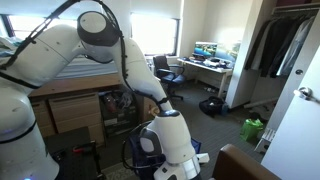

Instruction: Put the blue blanket on the chair in the laundry hamper

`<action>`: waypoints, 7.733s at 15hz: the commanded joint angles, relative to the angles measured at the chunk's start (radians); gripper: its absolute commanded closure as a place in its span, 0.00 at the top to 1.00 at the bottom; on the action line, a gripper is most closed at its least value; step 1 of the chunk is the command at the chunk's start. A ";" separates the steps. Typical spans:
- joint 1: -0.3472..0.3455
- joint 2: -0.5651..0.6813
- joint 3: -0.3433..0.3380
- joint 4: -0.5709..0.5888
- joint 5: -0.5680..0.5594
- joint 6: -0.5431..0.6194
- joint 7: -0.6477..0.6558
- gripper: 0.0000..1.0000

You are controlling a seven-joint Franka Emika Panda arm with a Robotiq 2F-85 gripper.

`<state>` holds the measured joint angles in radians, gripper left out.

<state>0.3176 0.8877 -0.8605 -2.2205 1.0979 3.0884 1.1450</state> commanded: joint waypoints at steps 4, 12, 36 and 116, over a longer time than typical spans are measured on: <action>0.193 -0.273 -0.119 -0.154 0.002 0.049 -0.089 0.02; 0.522 -0.619 -0.290 -0.348 -0.022 0.259 -0.250 0.02; 0.920 -0.829 -0.462 -0.256 -0.177 0.366 -0.340 0.02; 2.275 -1.501 -1.668 -0.046 -0.477 0.271 -0.542 0.02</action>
<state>2.6019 -0.6063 -2.5317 -2.2832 0.6353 3.3825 0.6132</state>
